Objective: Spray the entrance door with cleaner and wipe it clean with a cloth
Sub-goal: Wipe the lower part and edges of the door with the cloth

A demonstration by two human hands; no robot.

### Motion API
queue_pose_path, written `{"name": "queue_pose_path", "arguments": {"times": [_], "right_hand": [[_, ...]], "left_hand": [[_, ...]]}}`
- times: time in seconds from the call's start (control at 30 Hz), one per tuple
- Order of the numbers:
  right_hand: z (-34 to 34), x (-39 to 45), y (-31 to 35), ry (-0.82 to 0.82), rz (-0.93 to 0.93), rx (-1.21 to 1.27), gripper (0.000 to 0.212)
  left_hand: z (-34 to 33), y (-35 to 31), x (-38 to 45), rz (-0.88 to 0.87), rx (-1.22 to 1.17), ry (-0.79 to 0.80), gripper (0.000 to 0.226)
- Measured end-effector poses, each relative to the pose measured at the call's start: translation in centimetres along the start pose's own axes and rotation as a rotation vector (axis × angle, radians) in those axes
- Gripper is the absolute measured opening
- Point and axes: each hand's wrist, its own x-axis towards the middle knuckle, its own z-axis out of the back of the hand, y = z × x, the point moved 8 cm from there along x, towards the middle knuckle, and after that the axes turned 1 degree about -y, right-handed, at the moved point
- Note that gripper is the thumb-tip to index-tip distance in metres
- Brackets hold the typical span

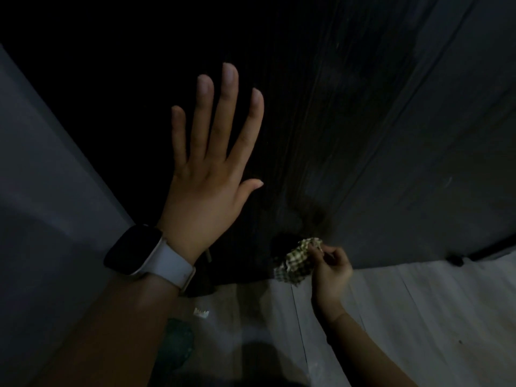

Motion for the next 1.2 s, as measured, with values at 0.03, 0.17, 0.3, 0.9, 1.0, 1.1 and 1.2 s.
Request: {"name": "queue_pose_path", "arguments": {"times": [0.03, 0.17, 0.3, 0.9, 1.0, 1.1, 1.2], "right_hand": [[-0.1, -0.2, -1.4, 0.013, -0.052, -0.012, 0.019], [-0.8, -0.7, -7.6, 0.039, -0.294, -0.078, 0.027], [-2.3, -1.5, -12.4, 0.038, -0.441, -0.146, 0.024], [-8.6, -6.7, 9.3, 0.125, -0.180, 0.385, 0.018], [-9.5, -6.7, 12.5, 0.173, -0.169, 0.505, 0.019], [-9.5, -6.8, 11.8, 0.133, -0.116, 0.484, 0.023], [-9.3, -7.7, 7.6, 0.085, -0.136, 0.331, 0.024]], "left_hand": [[0.2, 0.0, 0.0, -0.002, -0.012, 0.000, 0.102], [1.3, 0.2, -1.1, -0.012, -0.061, -0.034, 0.091], [1.5, 2.5, -4.0, 0.119, 0.008, -0.045, 0.094], [3.1, 6.1, -5.9, 0.191, -0.084, -0.048, 0.086], [3.2, 6.2, -5.9, 0.198, -0.108, -0.037, 0.087], [3.0, 6.3, -5.9, 0.208, -0.109, -0.025, 0.091], [2.8, 6.3, -5.9, 0.200, -0.075, -0.023, 0.097]]}}
